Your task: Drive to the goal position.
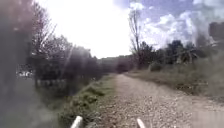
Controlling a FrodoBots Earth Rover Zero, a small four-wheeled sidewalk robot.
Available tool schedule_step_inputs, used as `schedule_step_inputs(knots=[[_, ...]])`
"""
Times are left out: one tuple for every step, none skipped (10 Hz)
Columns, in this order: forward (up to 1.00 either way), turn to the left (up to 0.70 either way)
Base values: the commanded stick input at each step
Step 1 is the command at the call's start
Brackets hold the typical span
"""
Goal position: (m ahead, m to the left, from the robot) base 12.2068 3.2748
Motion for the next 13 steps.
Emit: schedule_step_inputs(knots=[[0.85,-0.34],[0.85,-0.34],[0.85,-0.26],[0.85,-0.03],[0.85,0.0],[0.85,0.0],[0.85,0.0],[0.85,0.0],[0.85,0.0],[0.85,0.0],[0.85,0.0],[0.85,0.0],[0.85,0.0]])
